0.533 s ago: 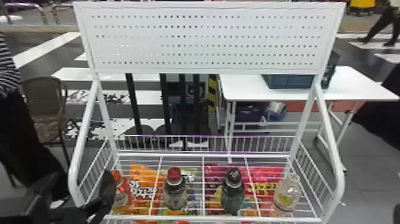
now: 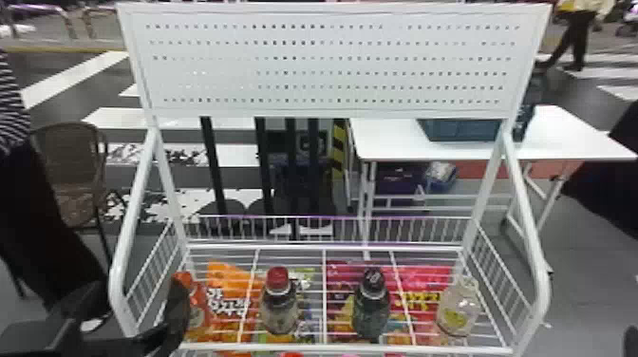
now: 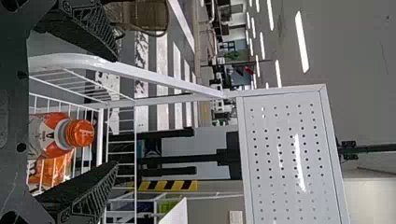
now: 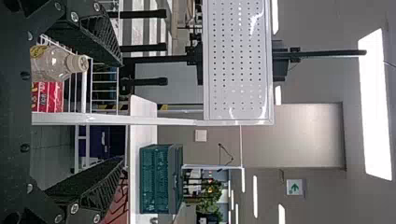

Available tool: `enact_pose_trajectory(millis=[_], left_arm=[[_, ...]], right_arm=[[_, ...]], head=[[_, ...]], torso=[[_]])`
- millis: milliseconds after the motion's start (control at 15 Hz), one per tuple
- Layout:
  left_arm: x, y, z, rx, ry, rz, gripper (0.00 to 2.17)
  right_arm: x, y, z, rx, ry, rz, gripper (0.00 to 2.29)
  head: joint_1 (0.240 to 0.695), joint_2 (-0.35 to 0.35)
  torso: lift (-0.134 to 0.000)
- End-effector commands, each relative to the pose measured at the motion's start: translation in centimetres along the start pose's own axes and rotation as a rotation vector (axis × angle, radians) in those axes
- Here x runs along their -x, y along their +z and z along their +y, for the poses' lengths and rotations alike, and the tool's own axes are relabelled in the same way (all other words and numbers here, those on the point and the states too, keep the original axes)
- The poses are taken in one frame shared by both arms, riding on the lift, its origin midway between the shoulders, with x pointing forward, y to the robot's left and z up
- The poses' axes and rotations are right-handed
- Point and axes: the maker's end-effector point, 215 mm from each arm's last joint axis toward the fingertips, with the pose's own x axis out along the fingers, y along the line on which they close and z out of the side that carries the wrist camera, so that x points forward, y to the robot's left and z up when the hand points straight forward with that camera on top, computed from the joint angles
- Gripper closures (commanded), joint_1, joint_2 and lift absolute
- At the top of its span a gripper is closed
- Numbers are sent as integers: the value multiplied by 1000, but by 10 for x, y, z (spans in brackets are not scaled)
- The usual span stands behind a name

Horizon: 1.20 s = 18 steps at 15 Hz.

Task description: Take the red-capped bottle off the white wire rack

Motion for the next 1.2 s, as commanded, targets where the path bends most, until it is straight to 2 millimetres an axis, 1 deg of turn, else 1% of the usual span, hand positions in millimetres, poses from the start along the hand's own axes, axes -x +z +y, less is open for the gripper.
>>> enact_pose_trajectory(millis=[0,67,133,267,333,400,533,600,667,733,800,867,933,1067,1133], left_arm=[[3,-1,-8,-4,-2,1,103],[8,-8,-16,-12,-9,12,100],[12,-22,-26,-19,-7,38,100],[20,-58,-52,-24,-35,81,97],[21,-65,-66,-5,-41,54,97],[22,-73,-81,16,-52,28,97],[23,-104,-120,10,-114,59,93],[23,-116,-136,11,-138,68,93],[21,-128,-155,2,-158,81,93],[19,-135,-171,-1,-177,87,93],[16,-139,-186,-2,-185,83,93],[13,-138,-200,5,-185,66,93],[9,-138,-207,1,-182,59,93],[-3,-122,-216,59,-178,13,93],[-10,-118,-216,85,-173,4,90]], right_arm=[[0,0,2,-3,2,0,174],[0,1,2,-3,3,-1,174],[0,1,2,-3,3,-1,174],[0,1,2,-4,4,-3,174],[0,1,2,-4,4,-3,174],[-1,2,3,-5,5,-4,174],[0,3,4,-6,6,-5,174],[0,3,5,-6,8,-4,174],[0,4,6,-5,9,-4,174],[1,5,6,-4,9,-6,174],[1,6,6,-5,8,-7,174],[1,6,6,-4,7,-7,174],[2,4,6,-4,7,-4,174],[2,4,6,-3,6,-4,174],[2,3,5,-3,5,-3,174]], head=[[499,0],[499,0],[499,0],[499,0],[499,0],[499,0],[499,0],[499,0],[499,0],[499,0],[499,0],[499,0],[499,0],[499,0],[499,0]], torso=[[0],[0],[0],[0],[0],[0],[0],[0],[0],[0],[0],[0],[0],[0],[0]])
